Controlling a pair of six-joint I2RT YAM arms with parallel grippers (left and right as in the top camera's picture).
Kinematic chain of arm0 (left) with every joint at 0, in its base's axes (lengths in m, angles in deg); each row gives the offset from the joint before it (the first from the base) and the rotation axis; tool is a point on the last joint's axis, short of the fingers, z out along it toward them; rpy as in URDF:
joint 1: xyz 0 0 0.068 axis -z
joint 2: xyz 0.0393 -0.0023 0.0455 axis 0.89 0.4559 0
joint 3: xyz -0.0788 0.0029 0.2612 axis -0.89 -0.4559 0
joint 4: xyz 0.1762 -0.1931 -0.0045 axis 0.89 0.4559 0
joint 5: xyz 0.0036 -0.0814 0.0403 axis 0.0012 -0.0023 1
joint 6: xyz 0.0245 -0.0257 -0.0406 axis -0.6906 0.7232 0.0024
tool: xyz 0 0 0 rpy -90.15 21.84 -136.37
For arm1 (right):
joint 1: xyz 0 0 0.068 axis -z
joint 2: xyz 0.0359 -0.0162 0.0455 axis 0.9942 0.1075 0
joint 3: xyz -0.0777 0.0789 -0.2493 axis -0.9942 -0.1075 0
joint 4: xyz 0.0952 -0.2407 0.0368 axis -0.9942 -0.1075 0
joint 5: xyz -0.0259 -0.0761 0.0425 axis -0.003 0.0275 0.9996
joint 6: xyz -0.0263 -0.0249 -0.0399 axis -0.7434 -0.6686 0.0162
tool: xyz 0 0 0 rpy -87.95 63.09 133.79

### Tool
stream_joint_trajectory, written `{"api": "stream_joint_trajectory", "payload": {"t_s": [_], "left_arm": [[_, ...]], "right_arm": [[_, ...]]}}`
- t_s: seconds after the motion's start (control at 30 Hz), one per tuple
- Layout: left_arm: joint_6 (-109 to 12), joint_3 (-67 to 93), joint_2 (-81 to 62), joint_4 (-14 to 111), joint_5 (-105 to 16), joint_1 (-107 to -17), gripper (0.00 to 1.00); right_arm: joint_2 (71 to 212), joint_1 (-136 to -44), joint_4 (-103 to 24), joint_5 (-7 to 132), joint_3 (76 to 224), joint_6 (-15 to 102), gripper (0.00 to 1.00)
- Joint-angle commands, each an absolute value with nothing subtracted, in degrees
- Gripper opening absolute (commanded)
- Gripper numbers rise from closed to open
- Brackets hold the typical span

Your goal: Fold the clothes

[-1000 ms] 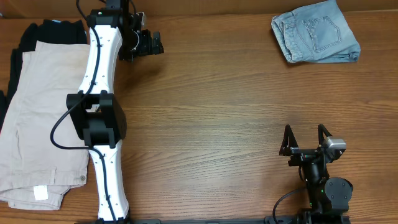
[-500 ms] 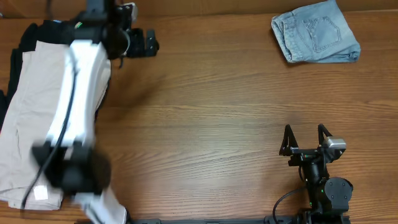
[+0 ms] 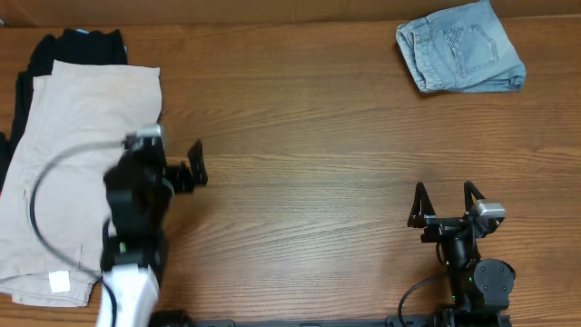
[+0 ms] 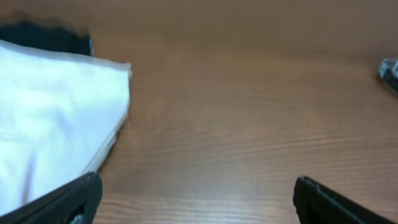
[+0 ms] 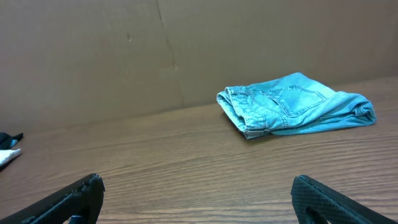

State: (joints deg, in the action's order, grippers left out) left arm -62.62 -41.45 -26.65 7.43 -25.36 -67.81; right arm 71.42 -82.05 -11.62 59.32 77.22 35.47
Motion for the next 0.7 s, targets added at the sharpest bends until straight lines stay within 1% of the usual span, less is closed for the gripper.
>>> {"api": "stream_joint_trajectory", "payload": {"t_s": [0.0, 0.1, 0.23, 0.67], "left_arm": [[-64.5, -55.7, -37.9, -4.2, -24.9, -68.1, 1.00], [-65.5, -62.5, -45.0, -8.9, -24.9, -68.1, 1.00], [-66.1, -66.4, -52.6, -8.7, -24.9, -68.1, 1.00], [-67.0, -66.6, -74.4, 11.9, -24.6, -68.1, 1.00]], "right_arm": [[71.0, -82.3, -11.3, 59.2, 76.6, 35.7, 1.00], [71.0, -82.3, -11.3, 59.2, 76.6, 35.7, 1.00], [71.0, -82.3, -11.3, 59.2, 76.6, 35.7, 1.00], [71.0, -82.3, -11.3, 59.2, 76.6, 35.7, 1.00]]}}
